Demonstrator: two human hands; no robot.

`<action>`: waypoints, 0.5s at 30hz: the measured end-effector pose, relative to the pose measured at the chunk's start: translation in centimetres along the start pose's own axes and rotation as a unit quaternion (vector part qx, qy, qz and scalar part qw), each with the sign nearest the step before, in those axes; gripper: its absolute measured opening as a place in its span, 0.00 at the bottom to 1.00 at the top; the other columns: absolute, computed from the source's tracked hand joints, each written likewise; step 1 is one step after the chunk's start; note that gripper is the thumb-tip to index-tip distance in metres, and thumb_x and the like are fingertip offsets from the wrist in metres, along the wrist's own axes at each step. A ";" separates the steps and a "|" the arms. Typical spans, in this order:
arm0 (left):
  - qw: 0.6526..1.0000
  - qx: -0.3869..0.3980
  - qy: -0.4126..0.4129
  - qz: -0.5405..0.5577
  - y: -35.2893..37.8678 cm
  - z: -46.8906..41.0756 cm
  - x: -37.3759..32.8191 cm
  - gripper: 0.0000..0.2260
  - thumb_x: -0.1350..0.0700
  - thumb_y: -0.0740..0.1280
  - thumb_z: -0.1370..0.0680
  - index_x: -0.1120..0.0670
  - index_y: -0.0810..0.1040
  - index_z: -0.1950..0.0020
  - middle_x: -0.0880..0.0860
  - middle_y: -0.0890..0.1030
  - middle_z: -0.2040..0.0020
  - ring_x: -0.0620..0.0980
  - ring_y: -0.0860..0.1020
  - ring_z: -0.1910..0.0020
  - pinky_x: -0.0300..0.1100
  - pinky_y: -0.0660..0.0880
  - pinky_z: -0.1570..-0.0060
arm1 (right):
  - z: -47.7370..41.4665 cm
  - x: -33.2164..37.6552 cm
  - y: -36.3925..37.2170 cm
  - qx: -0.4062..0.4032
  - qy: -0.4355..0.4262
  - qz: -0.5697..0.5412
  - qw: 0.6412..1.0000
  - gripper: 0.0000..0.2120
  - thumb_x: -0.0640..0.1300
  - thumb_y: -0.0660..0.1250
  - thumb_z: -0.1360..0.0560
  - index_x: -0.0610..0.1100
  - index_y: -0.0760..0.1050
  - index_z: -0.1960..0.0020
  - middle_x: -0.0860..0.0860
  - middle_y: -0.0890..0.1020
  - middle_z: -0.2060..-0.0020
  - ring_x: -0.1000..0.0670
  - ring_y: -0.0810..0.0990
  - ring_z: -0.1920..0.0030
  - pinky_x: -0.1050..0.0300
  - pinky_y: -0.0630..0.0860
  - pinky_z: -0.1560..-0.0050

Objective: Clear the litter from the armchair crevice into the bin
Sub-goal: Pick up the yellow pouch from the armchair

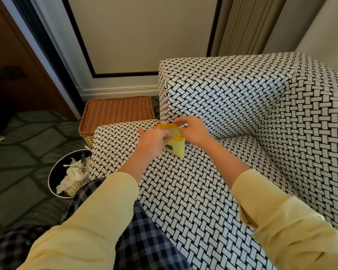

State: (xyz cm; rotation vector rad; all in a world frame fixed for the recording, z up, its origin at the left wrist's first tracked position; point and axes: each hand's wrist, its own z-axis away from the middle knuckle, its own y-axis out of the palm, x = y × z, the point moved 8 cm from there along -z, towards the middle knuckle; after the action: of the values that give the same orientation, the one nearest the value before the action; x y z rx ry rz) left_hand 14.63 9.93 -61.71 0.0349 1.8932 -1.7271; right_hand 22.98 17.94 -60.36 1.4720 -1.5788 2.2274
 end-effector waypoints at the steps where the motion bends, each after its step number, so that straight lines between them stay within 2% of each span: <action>1: 0.999 -0.005 -0.013 0.038 0.1 -0.2 0.3 0.11 0.52 0.63 0.22 0.48 0.78 0.41 0.49 0.82 0.45 0.51 0.76 0.41 0.64 0.52 0.30 | 0.4 -0.5 0.0 0.008 0.009 -0.040 0.999 0.22 0.34 0.66 0.30 0.44 0.72 0.36 0.49 0.76 0.41 0.51 0.76 0.44 0.62 0.71 0.49; 2: 0.996 -0.008 -0.023 0.080 0.2 -0.5 0.6 0.11 0.50 0.63 0.22 0.48 0.78 0.41 0.49 0.82 0.47 0.51 0.77 0.45 0.63 0.58 0.32 | 1.0 -0.9 0.5 0.040 0.023 -0.064 0.997 0.28 0.36 0.69 0.31 0.45 0.68 0.33 0.49 0.73 0.39 0.51 0.74 0.46 0.61 0.72 0.50; 4: 0.988 -0.001 -0.035 0.148 0.5 -0.8 0.6 0.11 0.47 0.62 0.22 0.47 0.78 0.43 0.49 0.82 0.49 0.50 0.78 0.50 0.58 0.68 0.38 | 1.9 -1.7 2.0 0.108 0.047 -0.038 0.992 0.38 0.40 0.75 0.35 0.47 0.62 0.30 0.49 0.71 0.38 0.50 0.74 0.46 0.56 0.72 0.46; 5: 0.986 0.013 -0.036 0.163 0.8 -0.9 0.3 0.11 0.47 0.62 0.23 0.47 0.78 0.43 0.49 0.82 0.48 0.49 0.77 0.49 0.55 0.69 0.39 | 2.1 -2.0 2.5 0.115 0.048 -0.012 0.992 0.38 0.42 0.76 0.36 0.46 0.63 0.30 0.50 0.73 0.39 0.50 0.75 0.45 0.55 0.71 0.44; 7: 0.986 0.047 -0.026 0.161 1.6 -1.0 -0.4 0.10 0.47 0.64 0.24 0.48 0.80 0.46 0.49 0.81 0.47 0.48 0.75 0.49 0.54 0.68 0.38 | 2.0 -2.3 2.3 0.070 0.038 0.014 0.997 0.27 0.44 0.75 0.35 0.43 0.73 0.38 0.48 0.79 0.44 0.50 0.76 0.51 0.55 0.71 0.47; 9: 0.987 0.048 -0.016 0.153 1.9 -1.0 -0.8 0.09 0.47 0.67 0.26 0.48 0.83 0.51 0.48 0.81 0.52 0.49 0.76 0.49 0.60 0.67 0.39 | 1.9 -2.1 1.8 0.023 0.035 0.026 0.999 0.16 0.43 0.74 0.33 0.40 0.79 0.48 0.44 0.82 0.53 0.49 0.76 0.56 0.56 0.72 0.51; 11: 0.986 0.041 -0.025 0.160 1.8 -1.0 -0.8 0.09 0.47 0.69 0.28 0.50 0.84 0.54 0.49 0.81 0.56 0.52 0.77 0.50 0.60 0.68 0.40 | 1.8 -2.1 1.6 0.012 0.036 0.038 0.999 0.12 0.43 0.74 0.33 0.38 0.81 0.53 0.46 0.82 0.61 0.48 0.76 0.58 0.57 0.72 0.54; 13: 0.985 0.033 -0.046 0.163 1.3 -1.0 -0.6 0.09 0.46 0.71 0.29 0.50 0.84 0.56 0.50 0.81 0.57 0.53 0.77 0.50 0.59 0.69 0.40 | 1.9 -1.9 1.6 0.011 0.032 0.053 0.998 0.08 0.43 0.73 0.32 0.38 0.80 0.58 0.50 0.76 0.69 0.50 0.73 0.62 0.59 0.69 0.59; 15: 0.987 0.020 -0.065 0.149 0.9 -1.3 -0.4 0.11 0.44 0.71 0.30 0.50 0.84 0.57 0.50 0.82 0.57 0.54 0.77 0.50 0.61 0.68 0.39 | 1.9 -1.8 1.6 0.004 0.034 0.065 0.997 0.06 0.43 0.71 0.30 0.40 0.81 0.59 0.50 0.76 0.70 0.51 0.72 0.64 0.61 0.68 0.59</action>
State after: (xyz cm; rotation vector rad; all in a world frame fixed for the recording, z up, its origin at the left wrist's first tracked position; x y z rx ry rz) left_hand 14.82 11.41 -62.39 0.2051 1.6643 -1.5257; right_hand 24.43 16.60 -62.71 1.3163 -1.6921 2.3269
